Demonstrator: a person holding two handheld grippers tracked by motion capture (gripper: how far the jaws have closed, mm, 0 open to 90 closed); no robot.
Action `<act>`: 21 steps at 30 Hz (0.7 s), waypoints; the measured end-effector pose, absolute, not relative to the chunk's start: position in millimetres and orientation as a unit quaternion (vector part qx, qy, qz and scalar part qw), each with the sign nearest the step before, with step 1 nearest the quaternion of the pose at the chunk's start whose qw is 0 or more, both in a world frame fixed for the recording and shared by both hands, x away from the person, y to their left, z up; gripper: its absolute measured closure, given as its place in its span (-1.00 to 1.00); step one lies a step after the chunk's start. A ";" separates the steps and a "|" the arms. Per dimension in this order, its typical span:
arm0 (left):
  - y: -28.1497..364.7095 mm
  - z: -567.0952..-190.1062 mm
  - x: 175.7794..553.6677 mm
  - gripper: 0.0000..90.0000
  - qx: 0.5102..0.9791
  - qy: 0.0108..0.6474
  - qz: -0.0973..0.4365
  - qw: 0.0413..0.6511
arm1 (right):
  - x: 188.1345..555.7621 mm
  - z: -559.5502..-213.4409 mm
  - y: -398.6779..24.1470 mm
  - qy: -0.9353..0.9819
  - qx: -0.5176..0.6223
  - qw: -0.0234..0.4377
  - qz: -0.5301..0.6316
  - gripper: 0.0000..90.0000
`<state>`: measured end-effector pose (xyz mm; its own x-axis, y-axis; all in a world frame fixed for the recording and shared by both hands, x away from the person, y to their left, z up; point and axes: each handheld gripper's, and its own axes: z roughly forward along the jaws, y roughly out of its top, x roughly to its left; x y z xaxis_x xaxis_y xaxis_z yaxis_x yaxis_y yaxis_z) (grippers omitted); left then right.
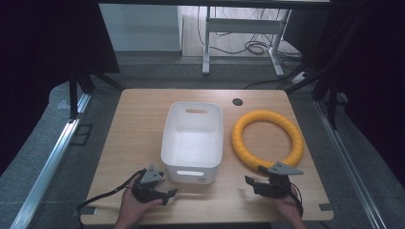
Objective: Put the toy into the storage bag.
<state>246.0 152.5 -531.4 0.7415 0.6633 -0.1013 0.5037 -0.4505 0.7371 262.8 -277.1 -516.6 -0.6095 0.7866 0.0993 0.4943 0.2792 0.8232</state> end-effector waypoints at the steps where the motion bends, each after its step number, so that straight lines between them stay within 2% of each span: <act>1: 152.6 -531.3 246.0 -0.61 0.846 0.345 0.102 0.395 | 263.0 -516.7 -278.5 0.782 0.410 0.169 0.438 -0.32; 13: 154.1 -529.4 241.8 -0.62 0.847 0.340 0.105 0.395 | 263.2 -520.3 -279.1 0.791 0.403 0.156 0.434 -0.28; 21: 157.0 -525.4 241.1 -0.62 0.844 0.340 0.106 0.402 | 271.5 -506.3 -276.2 0.792 0.396 0.158 0.436 -0.30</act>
<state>241.1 157.0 -525.4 0.7463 0.6587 -0.0951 0.4891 -0.4460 0.7496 271.5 -276.2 -506.3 -0.6358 0.7660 0.0956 0.4901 0.3049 0.8166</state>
